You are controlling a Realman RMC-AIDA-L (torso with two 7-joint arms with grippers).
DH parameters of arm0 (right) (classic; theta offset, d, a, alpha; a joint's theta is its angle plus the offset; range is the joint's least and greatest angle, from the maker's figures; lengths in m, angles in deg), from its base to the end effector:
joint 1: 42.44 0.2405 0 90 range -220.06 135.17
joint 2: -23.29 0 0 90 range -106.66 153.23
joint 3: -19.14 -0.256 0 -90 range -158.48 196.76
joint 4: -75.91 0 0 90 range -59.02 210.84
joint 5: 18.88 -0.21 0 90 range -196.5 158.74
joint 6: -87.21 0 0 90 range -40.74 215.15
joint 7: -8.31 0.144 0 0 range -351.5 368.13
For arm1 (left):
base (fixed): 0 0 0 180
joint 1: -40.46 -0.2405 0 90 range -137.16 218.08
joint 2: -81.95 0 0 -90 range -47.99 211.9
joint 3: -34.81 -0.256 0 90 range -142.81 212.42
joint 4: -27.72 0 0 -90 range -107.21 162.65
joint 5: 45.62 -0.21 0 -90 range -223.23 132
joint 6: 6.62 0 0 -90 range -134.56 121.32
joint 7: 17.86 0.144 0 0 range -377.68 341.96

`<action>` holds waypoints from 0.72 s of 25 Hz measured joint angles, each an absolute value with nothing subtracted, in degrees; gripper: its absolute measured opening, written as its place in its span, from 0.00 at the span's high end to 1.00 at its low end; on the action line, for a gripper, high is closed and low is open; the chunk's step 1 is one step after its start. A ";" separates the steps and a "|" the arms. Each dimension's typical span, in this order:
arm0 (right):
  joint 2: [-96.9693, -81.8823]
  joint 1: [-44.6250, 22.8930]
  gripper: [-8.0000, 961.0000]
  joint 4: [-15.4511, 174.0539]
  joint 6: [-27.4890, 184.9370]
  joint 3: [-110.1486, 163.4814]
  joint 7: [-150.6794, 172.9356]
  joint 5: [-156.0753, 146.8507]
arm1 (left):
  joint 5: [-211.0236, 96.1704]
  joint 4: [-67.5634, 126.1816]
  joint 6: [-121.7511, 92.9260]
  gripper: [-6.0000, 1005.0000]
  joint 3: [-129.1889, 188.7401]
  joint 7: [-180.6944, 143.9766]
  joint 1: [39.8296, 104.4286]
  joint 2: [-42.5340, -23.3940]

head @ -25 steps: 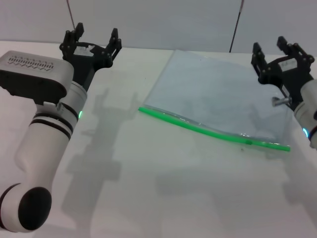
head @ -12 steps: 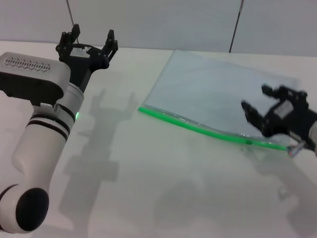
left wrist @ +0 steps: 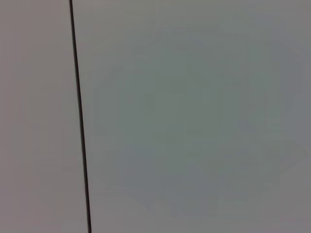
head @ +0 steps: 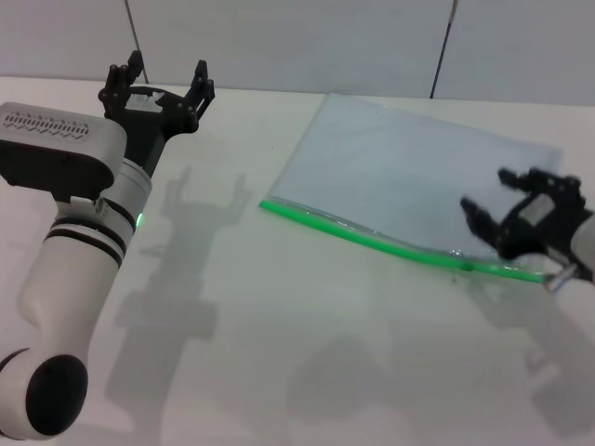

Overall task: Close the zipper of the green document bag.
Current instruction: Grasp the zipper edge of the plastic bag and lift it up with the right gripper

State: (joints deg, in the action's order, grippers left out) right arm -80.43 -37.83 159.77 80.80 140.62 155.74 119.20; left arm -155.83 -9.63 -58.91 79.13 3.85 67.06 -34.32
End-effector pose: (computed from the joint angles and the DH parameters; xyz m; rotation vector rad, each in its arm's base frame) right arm 0.2271 0.3120 -0.0183 -2.1986 0.3448 0.1948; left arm -0.2450 0.3740 -0.0362 -1.5901 -0.4966 -0.6570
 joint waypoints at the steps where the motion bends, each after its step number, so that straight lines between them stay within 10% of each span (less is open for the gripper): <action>1: -81.68 -38.45 0.42 159.52 82.83 139.96 155.44 119.24 | -155.83 -9.63 -58.91 0.16 79.15 3.84 67.06 -34.32; 8: -92.63 -39.70 0.42 151.49 103.77 134.90 148.26 119.47 | -155.82 -9.63 -59.03 0.16 79.28 3.78 67.37 -34.45; 18: -92.48 -25.30 0.42 134.03 117.49 135.60 150.42 103.19 | -155.90 -9.99 -58.92 0.16 78.87 3.22 68.47 -34.54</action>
State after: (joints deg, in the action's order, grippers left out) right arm -92.48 -25.30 134.03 117.49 135.60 150.42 103.19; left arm -155.90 -9.99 -58.92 78.87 3.22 68.47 -34.54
